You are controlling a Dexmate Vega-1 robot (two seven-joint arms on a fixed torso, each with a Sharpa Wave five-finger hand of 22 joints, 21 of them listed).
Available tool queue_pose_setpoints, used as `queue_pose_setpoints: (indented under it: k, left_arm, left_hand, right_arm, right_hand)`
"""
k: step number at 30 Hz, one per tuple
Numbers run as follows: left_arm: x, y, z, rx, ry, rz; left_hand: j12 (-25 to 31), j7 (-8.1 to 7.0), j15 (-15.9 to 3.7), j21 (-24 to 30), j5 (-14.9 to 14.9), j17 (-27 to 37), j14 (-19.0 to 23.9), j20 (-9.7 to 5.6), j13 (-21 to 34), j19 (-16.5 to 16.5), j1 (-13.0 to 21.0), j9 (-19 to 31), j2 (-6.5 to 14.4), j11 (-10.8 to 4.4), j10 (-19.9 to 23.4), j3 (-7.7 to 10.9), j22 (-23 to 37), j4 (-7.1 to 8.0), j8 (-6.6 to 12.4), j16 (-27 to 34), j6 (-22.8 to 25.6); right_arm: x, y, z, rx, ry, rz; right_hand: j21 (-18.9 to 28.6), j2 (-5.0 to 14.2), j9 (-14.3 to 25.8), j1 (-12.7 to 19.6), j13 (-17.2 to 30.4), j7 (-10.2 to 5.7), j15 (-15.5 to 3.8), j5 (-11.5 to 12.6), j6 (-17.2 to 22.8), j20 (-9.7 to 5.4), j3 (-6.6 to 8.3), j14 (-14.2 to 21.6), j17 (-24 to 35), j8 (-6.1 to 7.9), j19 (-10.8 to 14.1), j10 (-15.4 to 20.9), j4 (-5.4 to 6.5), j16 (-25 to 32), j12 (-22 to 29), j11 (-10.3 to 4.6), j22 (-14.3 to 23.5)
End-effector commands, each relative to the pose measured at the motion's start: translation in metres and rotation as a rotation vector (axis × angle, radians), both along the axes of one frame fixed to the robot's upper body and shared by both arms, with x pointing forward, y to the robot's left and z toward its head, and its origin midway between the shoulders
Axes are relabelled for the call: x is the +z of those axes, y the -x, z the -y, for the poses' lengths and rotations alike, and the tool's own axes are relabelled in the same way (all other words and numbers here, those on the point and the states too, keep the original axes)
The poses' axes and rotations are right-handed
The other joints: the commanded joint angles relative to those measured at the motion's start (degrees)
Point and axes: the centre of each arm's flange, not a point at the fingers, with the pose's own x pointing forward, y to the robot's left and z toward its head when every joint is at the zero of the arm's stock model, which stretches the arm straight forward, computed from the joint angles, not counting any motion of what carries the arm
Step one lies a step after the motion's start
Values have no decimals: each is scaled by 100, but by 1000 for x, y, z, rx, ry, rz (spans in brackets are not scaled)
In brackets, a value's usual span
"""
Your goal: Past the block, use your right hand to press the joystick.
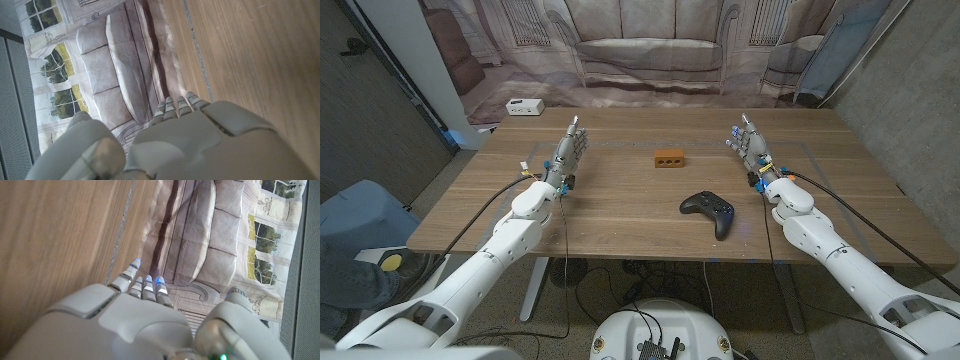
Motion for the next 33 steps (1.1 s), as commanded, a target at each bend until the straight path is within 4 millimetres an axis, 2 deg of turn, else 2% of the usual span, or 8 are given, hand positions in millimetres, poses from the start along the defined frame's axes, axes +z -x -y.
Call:
queue_pose_setpoints:
  k: [1,14,20,23,33]
  left_arm:
    - [2,13,-2,23,-3,13]
    - [6,28,-9,13,-30,55]
    - [8,32,-13,-7,-41,70]
    - [8,35,-11,0,-41,69]
    - [8,43,-9,21,-54,66]
  left_hand:
    - [24,43,44,32,13,25,2,18,6,-68,55,9,11,51,-21,12,14,19,34,37,-33]
    - [120,89,68,70,4,24,224,39,-75,48,103,10,54,91,212,19,13,-21,92,108,127]
    - [210,108,92,135,-11,24,501,112,-138,288,126,12,67,89,494,5,13,-52,141,166,357]
    - [253,130,89,163,-18,25,666,83,-164,422,135,11,75,98,649,-4,13,-67,162,195,492]
    - [268,157,83,159,-24,25,720,62,-180,467,144,11,83,117,728,-9,13,-79,169,187,576]
  right_arm:
    - [2,6,0,-6,4,34]
    - [8,23,0,3,29,99]
    - [7,34,-1,13,49,124]
    - [6,39,0,11,44,130]
    - [3,52,8,35,72,141]
  right_hand:
    - [32,1,25,58,18,4,32,38,25,2,39,17,15,20,50,18,9,24,22,26,24]
    - [32,33,25,75,21,-46,-13,36,107,-7,48,91,13,31,110,109,-5,36,32,-11,26]
    - [27,43,31,73,25,-54,-17,30,318,-14,42,155,14,92,157,179,-14,44,34,6,28]
    - [22,49,34,71,26,-87,-16,29,381,-5,41,159,16,109,159,195,-15,41,33,7,28]
    - [-2,58,39,62,28,-209,-18,24,517,20,34,176,19,138,140,225,-19,35,25,20,30]
